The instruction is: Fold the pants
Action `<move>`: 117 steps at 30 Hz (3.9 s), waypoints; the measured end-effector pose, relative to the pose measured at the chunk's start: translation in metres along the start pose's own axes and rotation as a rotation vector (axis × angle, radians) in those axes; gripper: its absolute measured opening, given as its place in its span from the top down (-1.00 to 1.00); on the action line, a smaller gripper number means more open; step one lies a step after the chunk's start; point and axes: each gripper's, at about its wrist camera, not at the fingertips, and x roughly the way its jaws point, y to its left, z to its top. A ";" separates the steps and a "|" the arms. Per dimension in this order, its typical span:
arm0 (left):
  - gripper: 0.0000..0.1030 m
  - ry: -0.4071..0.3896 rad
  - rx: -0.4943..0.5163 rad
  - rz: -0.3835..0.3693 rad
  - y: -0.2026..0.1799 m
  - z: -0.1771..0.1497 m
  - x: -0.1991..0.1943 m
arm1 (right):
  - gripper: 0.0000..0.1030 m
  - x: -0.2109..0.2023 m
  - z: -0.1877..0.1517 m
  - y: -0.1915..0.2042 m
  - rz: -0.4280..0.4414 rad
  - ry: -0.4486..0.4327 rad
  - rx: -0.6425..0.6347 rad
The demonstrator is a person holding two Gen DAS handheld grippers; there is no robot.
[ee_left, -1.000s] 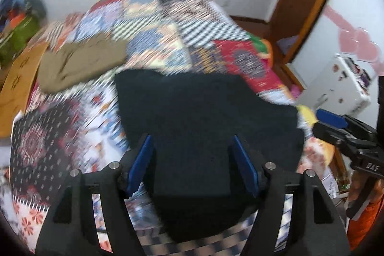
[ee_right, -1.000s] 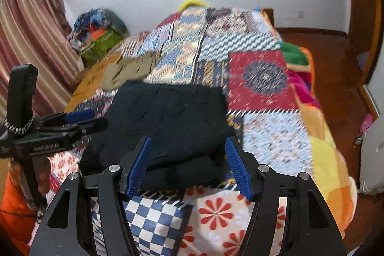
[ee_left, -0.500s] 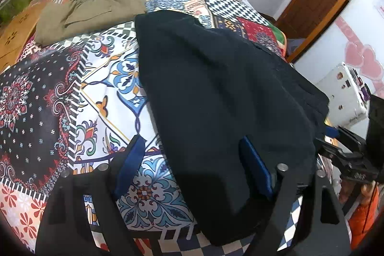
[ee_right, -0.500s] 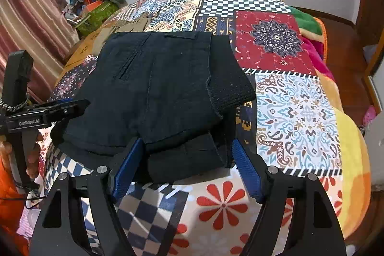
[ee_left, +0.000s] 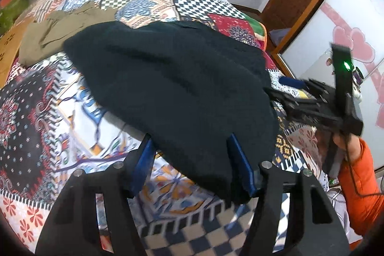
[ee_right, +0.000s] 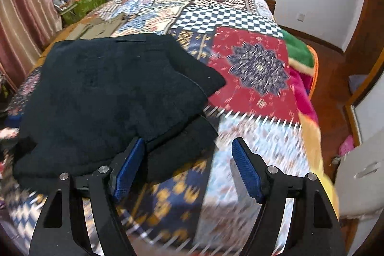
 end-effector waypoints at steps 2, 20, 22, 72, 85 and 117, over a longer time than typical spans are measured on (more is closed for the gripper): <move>-0.23 -0.007 -0.002 0.002 -0.004 0.002 0.007 | -0.39 0.011 0.008 -0.005 -0.012 0.007 -0.001; -0.24 -0.181 -0.018 0.204 0.073 0.057 -0.047 | -0.38 -0.046 0.017 0.007 0.086 -0.074 0.074; -0.24 -0.169 -0.009 0.196 0.089 0.070 -0.039 | -0.39 -0.055 0.017 0.023 0.113 -0.086 0.059; 0.33 -0.049 0.019 0.003 0.057 0.086 0.000 | -0.44 -0.040 0.002 -0.042 -0.015 -0.025 0.162; 0.14 0.034 0.086 0.080 0.051 0.164 0.100 | -0.40 0.010 0.078 -0.047 0.014 -0.114 0.109; 0.16 -0.004 0.110 0.048 0.048 0.188 0.095 | 0.50 0.042 0.104 -0.064 -0.030 -0.084 0.116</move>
